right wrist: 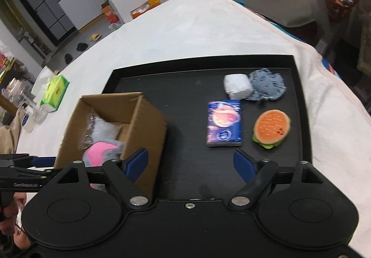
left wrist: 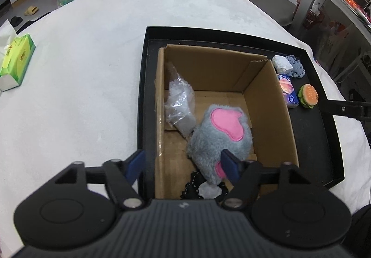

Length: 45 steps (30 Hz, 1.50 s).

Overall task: Organize soft objects
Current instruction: 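Reach the right gripper to the orange burger plush and grasp it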

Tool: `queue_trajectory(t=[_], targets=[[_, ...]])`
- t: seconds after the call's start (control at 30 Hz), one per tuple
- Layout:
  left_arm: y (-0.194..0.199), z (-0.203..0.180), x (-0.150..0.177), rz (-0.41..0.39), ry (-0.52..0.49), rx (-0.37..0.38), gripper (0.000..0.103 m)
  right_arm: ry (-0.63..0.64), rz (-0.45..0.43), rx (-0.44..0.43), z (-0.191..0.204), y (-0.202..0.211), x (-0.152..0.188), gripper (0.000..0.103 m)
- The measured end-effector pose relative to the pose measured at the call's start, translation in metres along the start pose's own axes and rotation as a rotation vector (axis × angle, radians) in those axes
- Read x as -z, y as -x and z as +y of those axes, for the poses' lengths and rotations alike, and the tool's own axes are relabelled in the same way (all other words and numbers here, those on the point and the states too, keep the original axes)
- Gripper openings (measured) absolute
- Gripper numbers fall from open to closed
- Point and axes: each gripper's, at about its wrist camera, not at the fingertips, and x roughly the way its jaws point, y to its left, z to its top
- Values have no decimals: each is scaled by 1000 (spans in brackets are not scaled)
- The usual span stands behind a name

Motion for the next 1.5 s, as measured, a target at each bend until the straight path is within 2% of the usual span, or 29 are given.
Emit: queue_trajectory(t=[0.07,0.7,0.9,1.1,1.2,1.23,1.27,1.37,1.5], targets=[[0,-3,-3,-1,7,-1,74,-16,-7,8,-8,0,0,84],[-13,-24,-16,31,-20,-63,77,-253,-54,79,-78,-21,-6,84],[-17,-29,-21,36,-28,-79,79,-308,-42,116,-91,-36,-6,82],[-20,-33,-22,52,-59,-88,80,-343,-33,142,-100,-52,-10,76],[-22,-31,-19,59,-80,-87,81,-345,-6,164,-107,-63,-9,58],[-23,-29,-19,61,-76,-87,81,-342,3,166,-109,-66,-9,42],[-24,-27,-18,62,-68,-87,81,-338,16,166,-110,-69,-8,33],[-24,-24,-20,60,-55,-79,81,-349,30,158,-114,-71,-5,26],[-24,-23,-20,57,-73,-72,81,-331,22,170,-110,-64,-4,22]])
